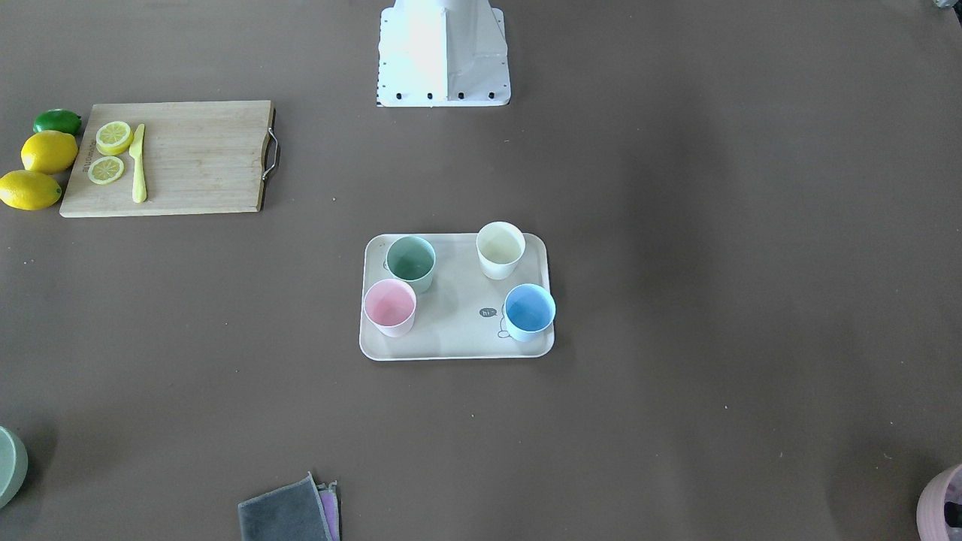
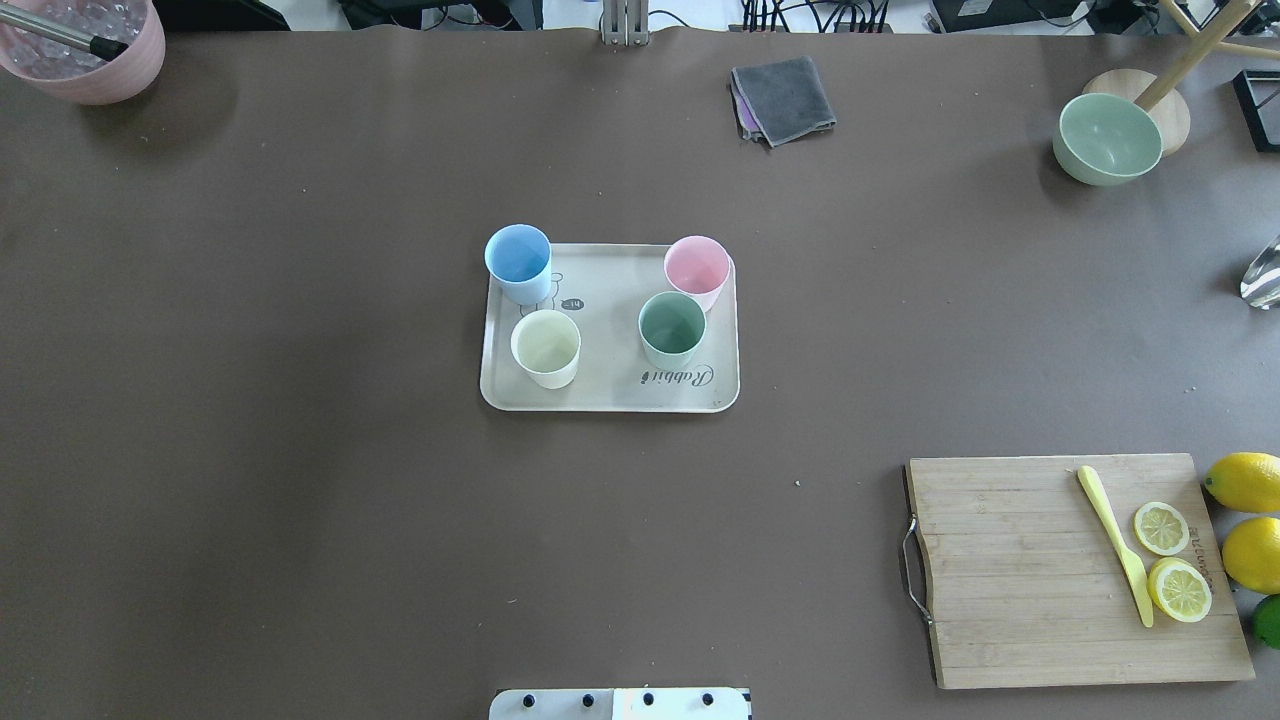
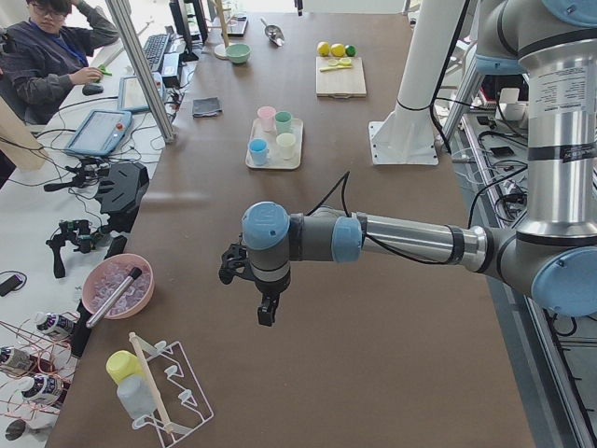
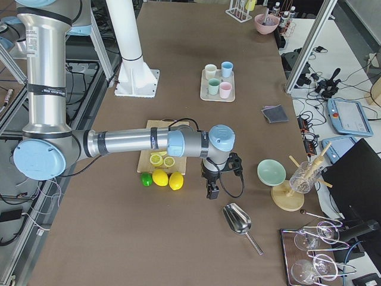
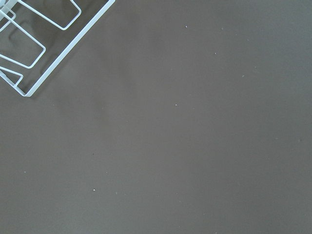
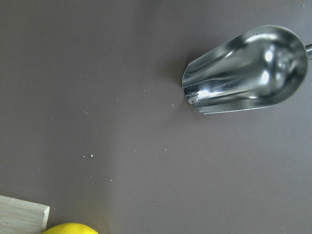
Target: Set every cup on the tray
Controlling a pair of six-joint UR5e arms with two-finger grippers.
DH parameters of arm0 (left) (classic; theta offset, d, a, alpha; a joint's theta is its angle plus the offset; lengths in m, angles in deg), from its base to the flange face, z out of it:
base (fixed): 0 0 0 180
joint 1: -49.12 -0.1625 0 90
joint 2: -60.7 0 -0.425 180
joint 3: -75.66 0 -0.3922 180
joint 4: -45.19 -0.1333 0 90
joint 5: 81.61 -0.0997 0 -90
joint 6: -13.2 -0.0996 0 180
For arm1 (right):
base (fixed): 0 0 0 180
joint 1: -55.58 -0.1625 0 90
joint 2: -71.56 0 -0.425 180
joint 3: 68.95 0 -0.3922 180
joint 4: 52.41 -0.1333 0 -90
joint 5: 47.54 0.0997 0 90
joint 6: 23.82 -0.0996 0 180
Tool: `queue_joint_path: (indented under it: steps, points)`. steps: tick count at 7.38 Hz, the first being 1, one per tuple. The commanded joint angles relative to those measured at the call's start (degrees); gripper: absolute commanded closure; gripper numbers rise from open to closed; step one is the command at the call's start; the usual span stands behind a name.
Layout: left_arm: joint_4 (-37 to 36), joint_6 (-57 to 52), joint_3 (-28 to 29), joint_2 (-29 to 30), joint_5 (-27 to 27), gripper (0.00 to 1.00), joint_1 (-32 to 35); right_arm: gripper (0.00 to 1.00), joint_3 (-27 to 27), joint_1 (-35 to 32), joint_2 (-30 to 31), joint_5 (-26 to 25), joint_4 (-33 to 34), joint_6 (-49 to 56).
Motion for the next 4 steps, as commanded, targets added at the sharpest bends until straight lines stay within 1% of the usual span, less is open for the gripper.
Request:
queue_joint_path:
  steps: [1,4]
  points:
    - [-0.04,0.02,-0.21,-0.18,0.0,0.02,0.0,0.0,0.13,0.16,0.03,0.0,0.0,0.08]
    - [-0.04,0.02,-0.12,-0.53,-0.09,0.02,0.09,0.0,0.04,0.16,0.03,0.0,0.0,0.25]
